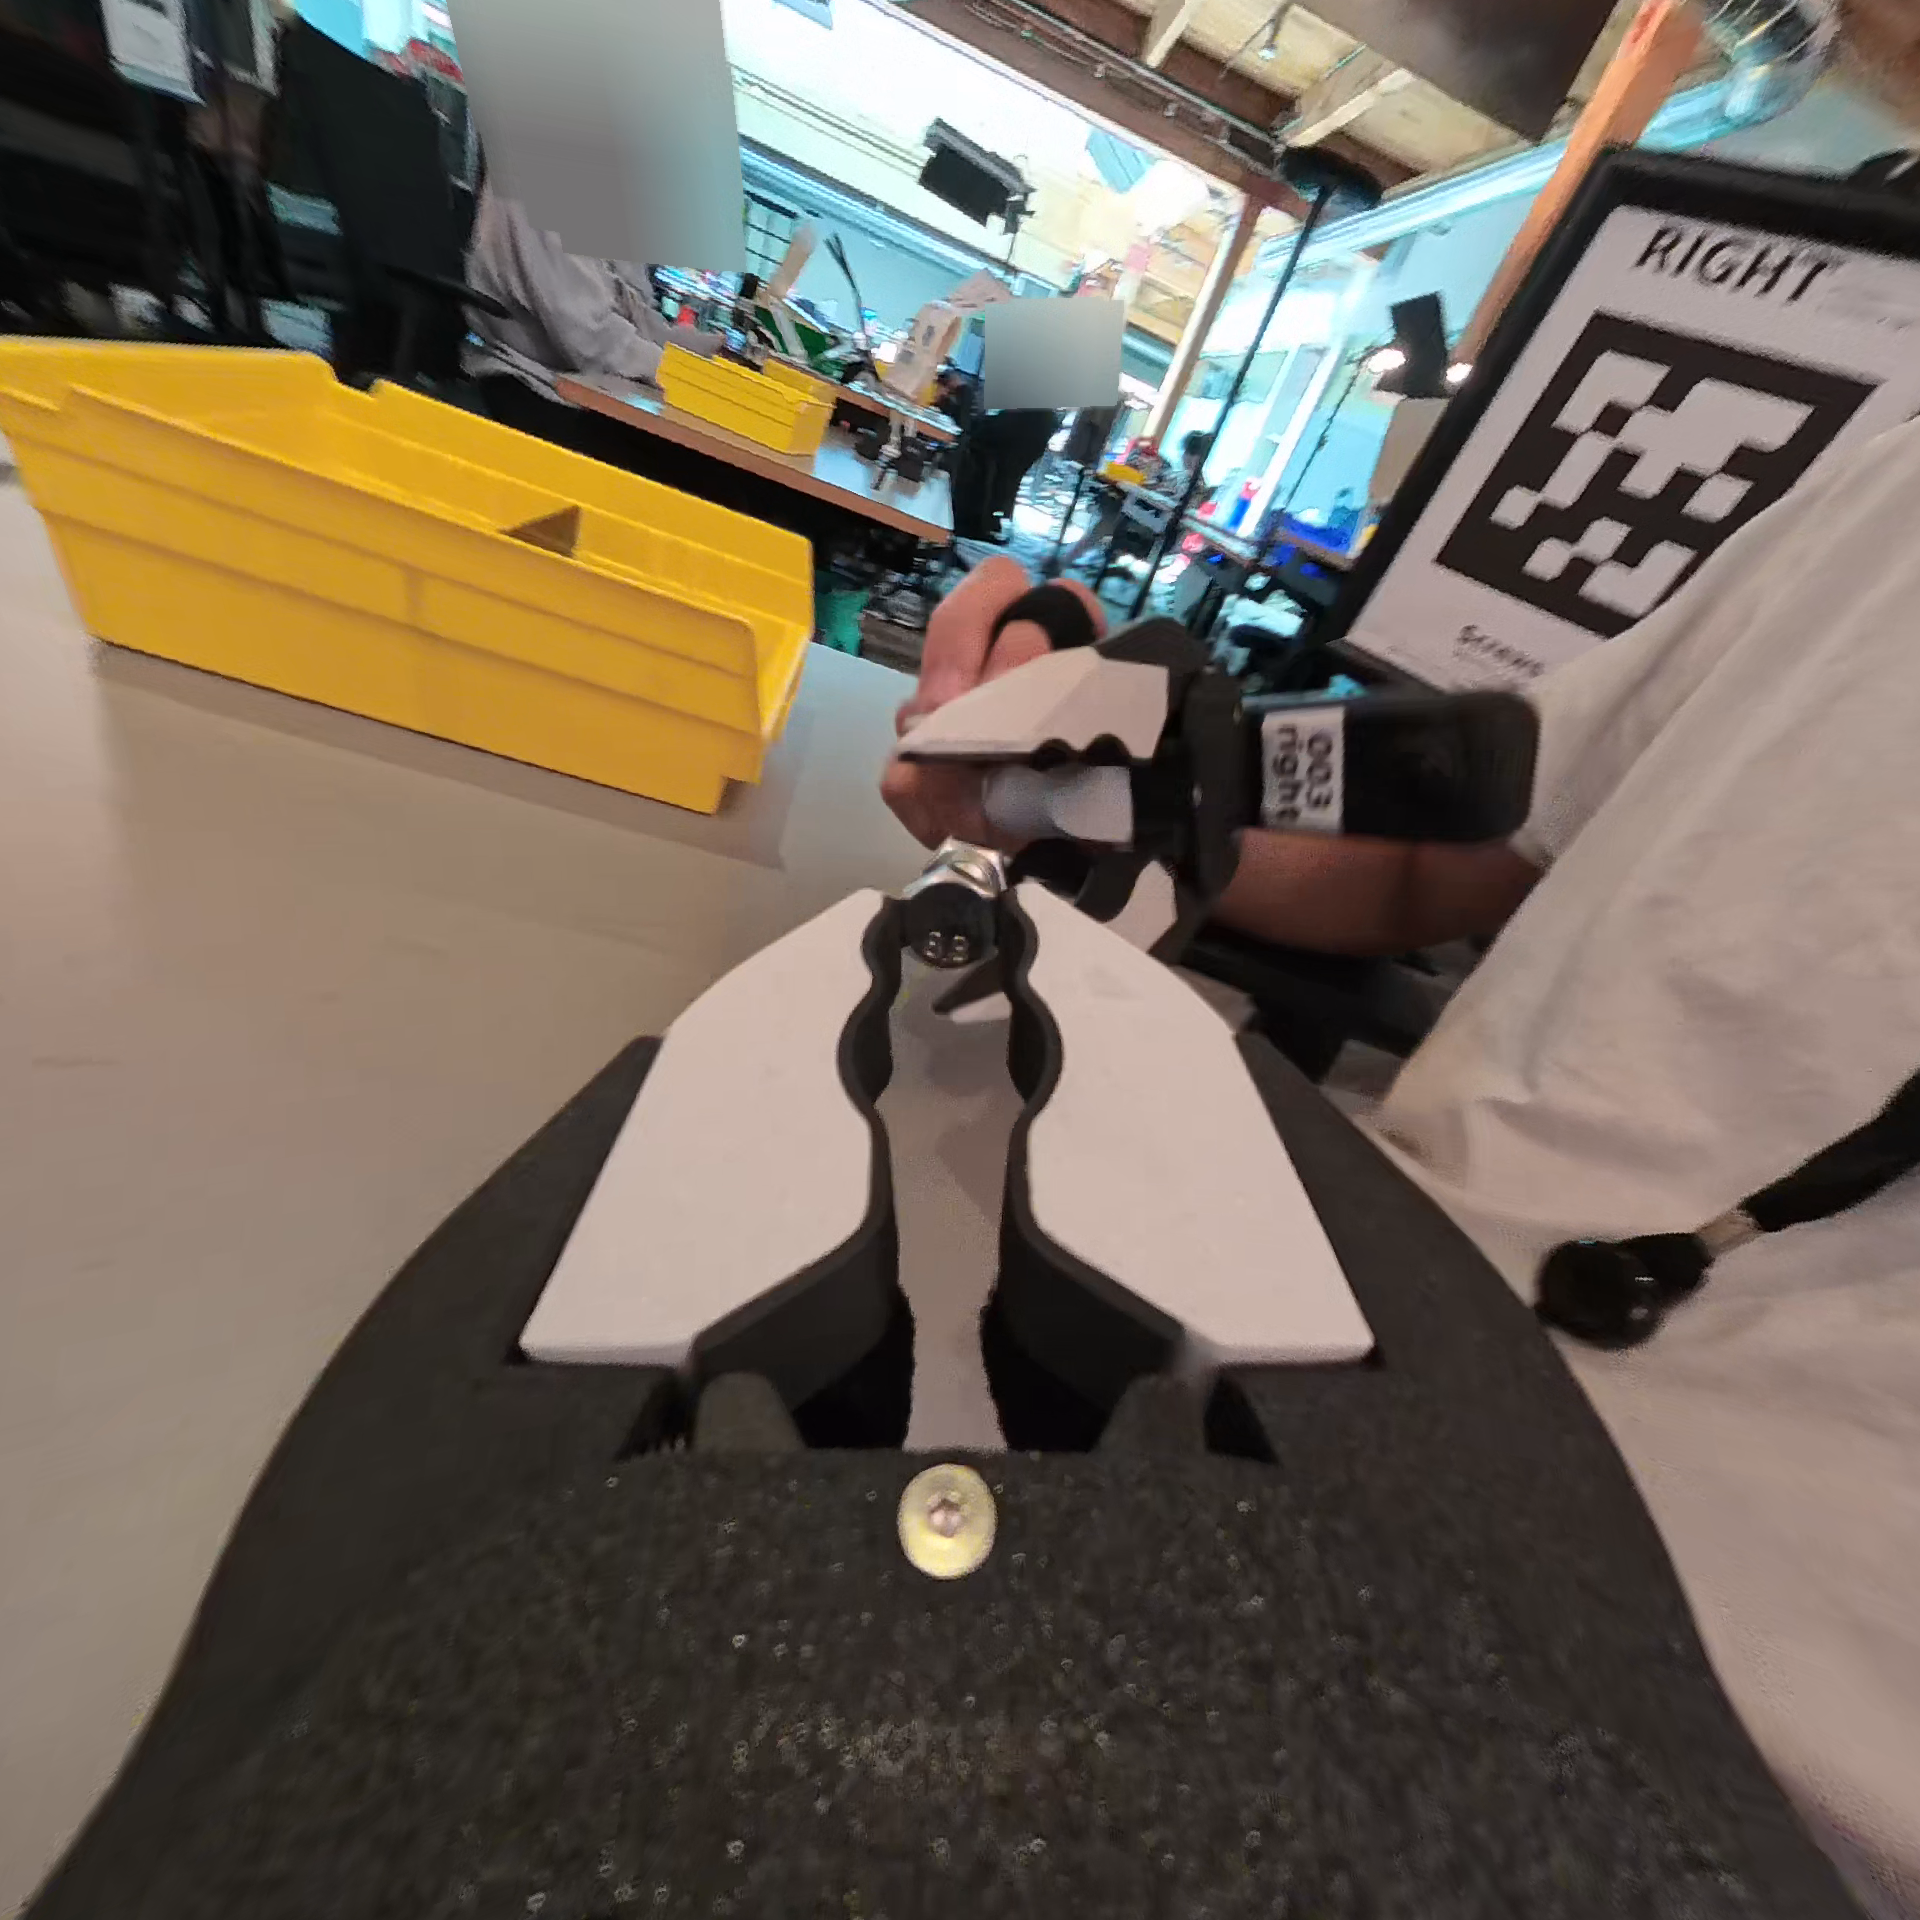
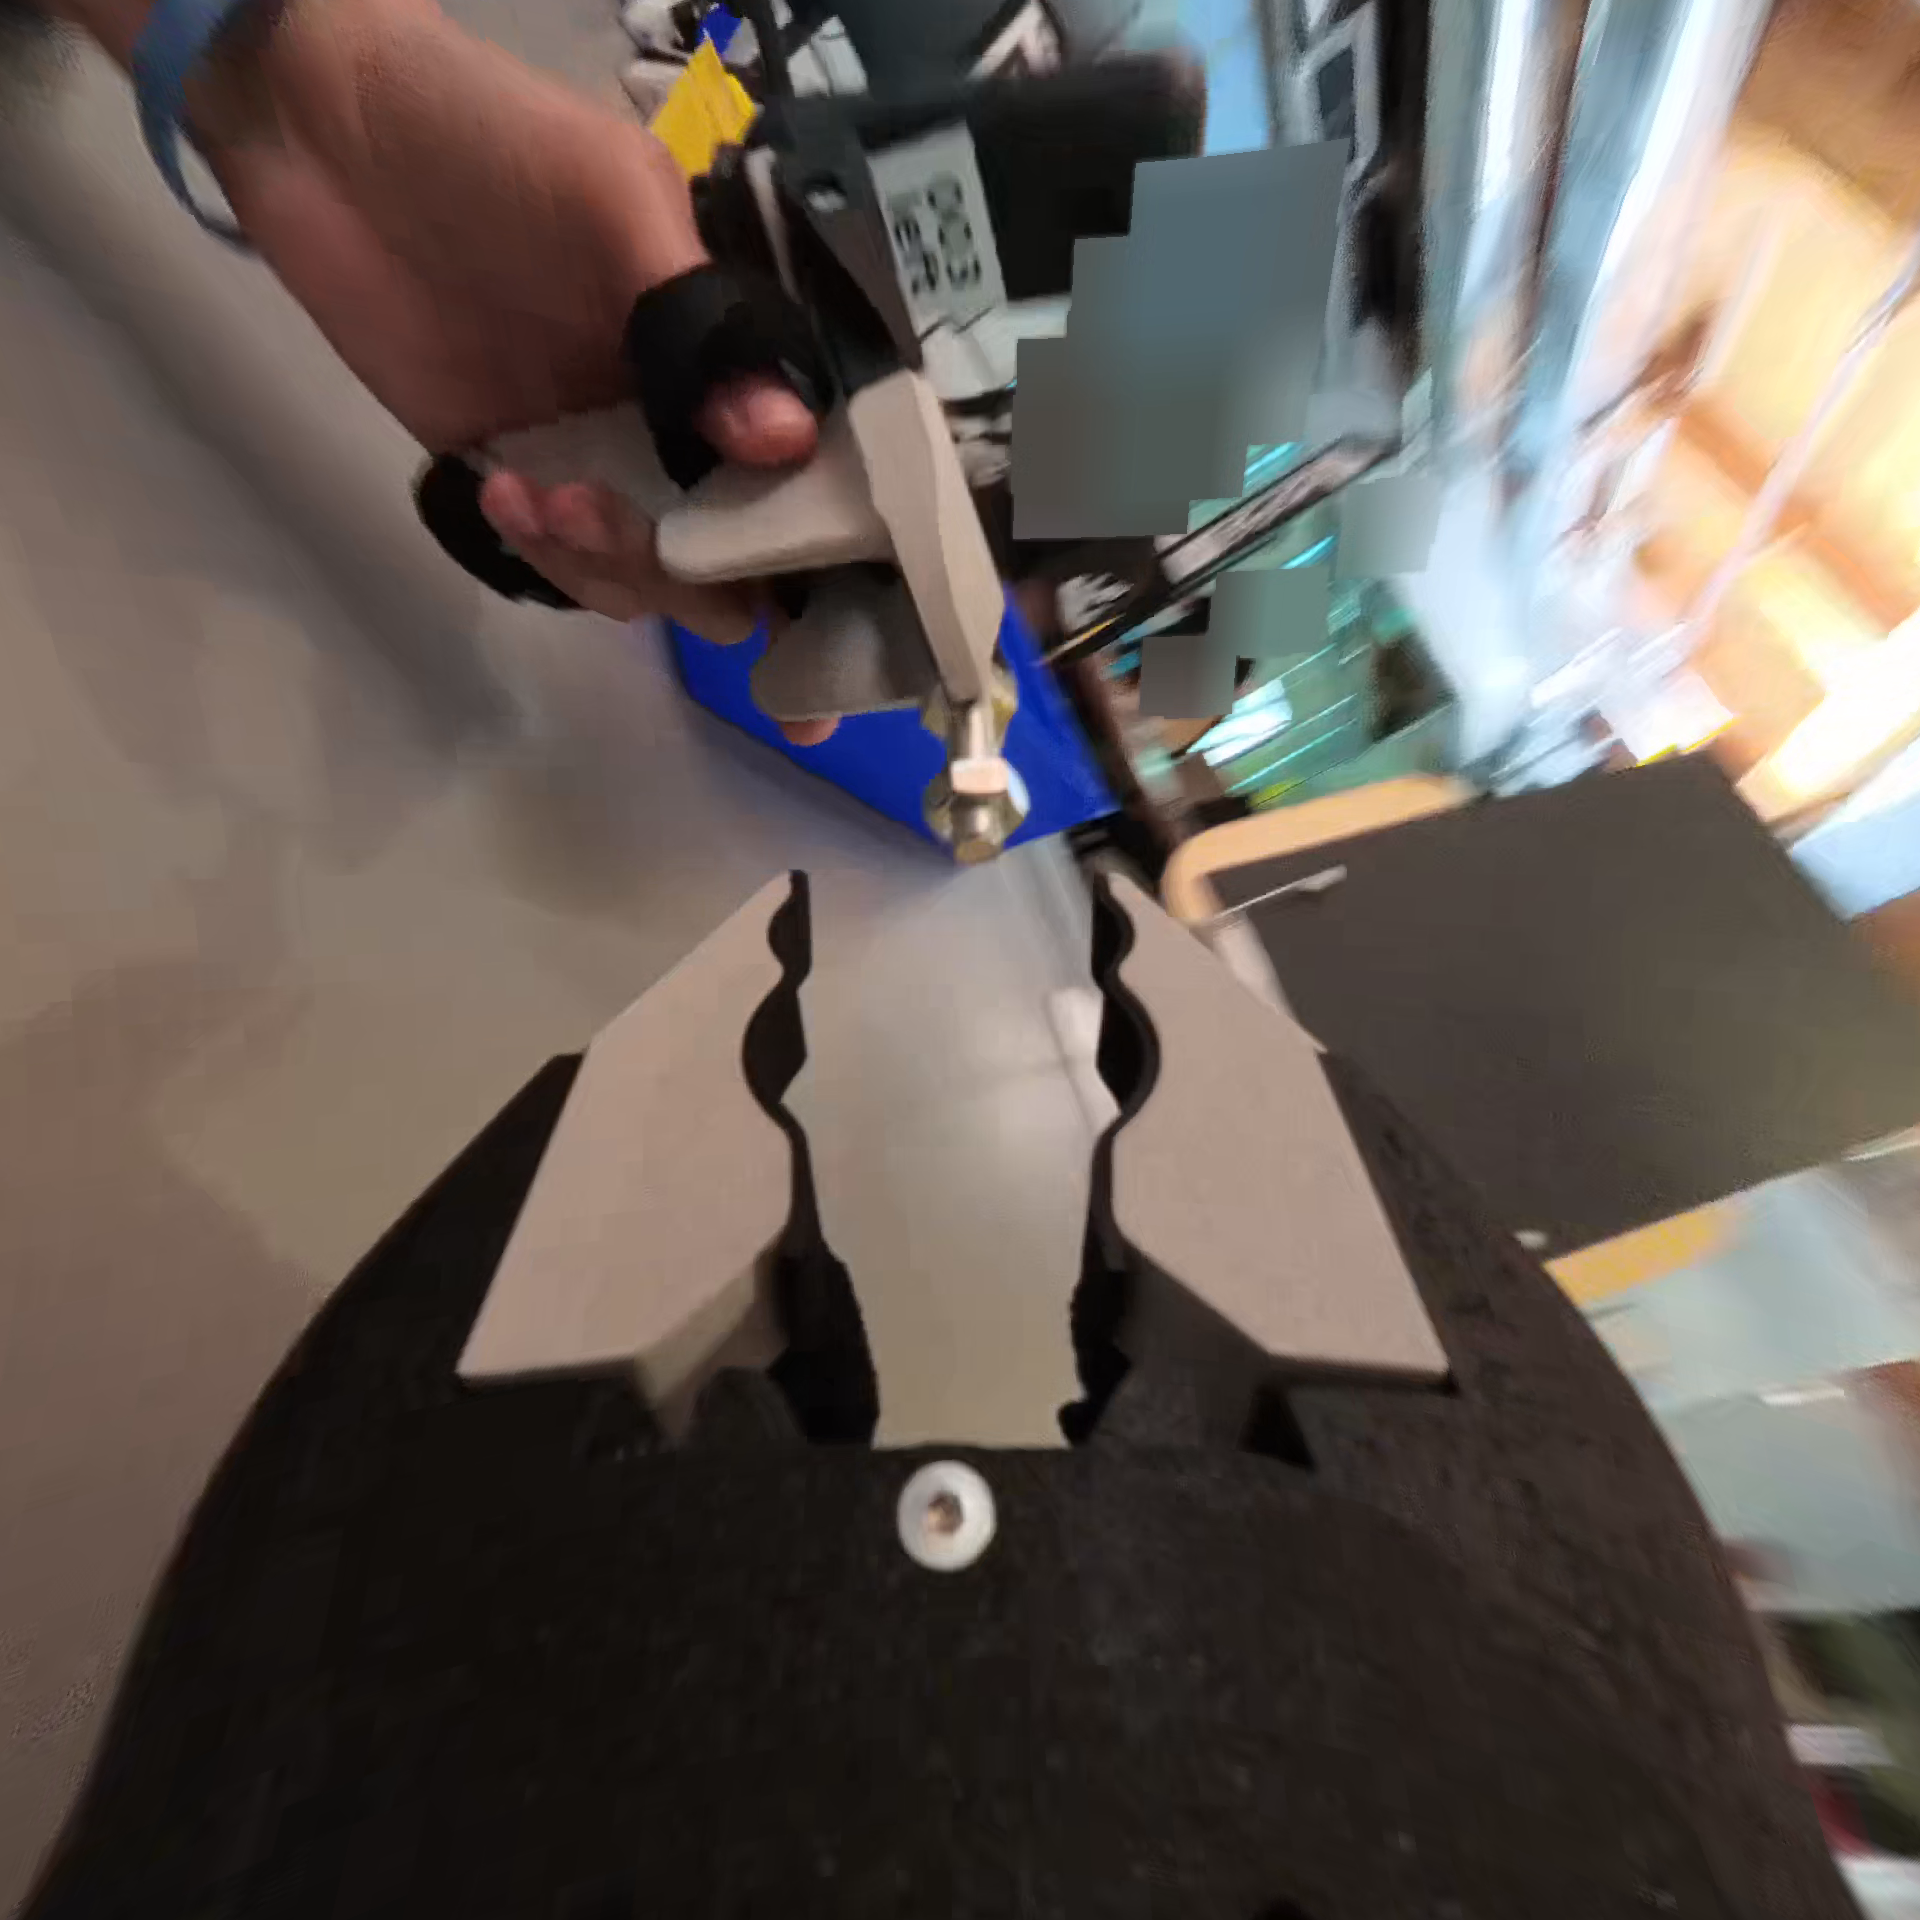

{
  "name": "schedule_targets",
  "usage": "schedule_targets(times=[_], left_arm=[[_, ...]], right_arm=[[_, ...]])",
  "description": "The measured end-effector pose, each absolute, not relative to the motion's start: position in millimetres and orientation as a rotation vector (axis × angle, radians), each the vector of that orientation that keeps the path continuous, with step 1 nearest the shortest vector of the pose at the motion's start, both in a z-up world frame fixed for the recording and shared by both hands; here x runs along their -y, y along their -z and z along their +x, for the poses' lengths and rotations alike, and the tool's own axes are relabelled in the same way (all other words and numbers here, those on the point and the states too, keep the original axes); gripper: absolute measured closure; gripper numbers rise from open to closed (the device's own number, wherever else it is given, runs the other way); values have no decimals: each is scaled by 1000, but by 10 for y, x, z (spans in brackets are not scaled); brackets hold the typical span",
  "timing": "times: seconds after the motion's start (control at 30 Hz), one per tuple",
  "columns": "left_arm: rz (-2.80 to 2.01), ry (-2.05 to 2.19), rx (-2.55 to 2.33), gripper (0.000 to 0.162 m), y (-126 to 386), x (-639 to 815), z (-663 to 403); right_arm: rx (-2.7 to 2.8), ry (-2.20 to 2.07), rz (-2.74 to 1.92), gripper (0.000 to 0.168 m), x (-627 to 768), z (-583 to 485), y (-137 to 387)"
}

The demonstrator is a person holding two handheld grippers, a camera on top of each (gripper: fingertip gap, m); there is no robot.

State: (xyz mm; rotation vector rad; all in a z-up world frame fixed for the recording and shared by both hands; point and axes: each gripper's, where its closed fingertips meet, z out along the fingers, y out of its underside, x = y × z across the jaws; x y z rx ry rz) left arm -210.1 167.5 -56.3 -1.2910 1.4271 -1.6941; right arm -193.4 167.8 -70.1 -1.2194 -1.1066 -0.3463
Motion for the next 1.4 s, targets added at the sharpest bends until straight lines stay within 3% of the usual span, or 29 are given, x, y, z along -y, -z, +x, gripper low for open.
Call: schedule_targets(times=[0.13,0.2,0.33,0.53,0.63,0.7,0.87,1.07,1.27,1.4], left_arm=[[-1158,1439,-1418,145,523,-1814,-2124],[-1121,1367,-1426,144,510,-1834,-2143],[-1060,1297,-1462,144,505,-1790,-2165],[-1036,1251,-1525,145,575,-1684,-2194],[-1046,1202,-1540,145,618,-1681,-2214],[-1053,1208,-1534,144,618,-1672,-2228],[-1138,1319,-1513,144,626,-1689,-2253],[-1232,1649,-1513,144,571,-1552,-2188],[-1208,1793,-1583,144,555,-1443,-2008],[-1151,1763,-1654,145,573,-1385,-1831]], right_arm=[[833,-480,-1653,123,-1646,-2081,970],[657,-1031,-1795,107,-1570,-2234,1004],[308,-1899,-1769,110,-1446,-2300,846],[53,-2162,-1581,122,-1585,-2193,663],[61,-2168,-1561,136,-1612,-2216,618],[84,-2118,-1599,152,-1633,-2245,666],[298,-1803,-1649,153,-1658,-2263,679],[961,-550,-1499,152,-1578,-2154,647],[1117,706,-1107,152,-1499,-1910,580],[1045,773,-1182,144,-1434,-1665,656]])
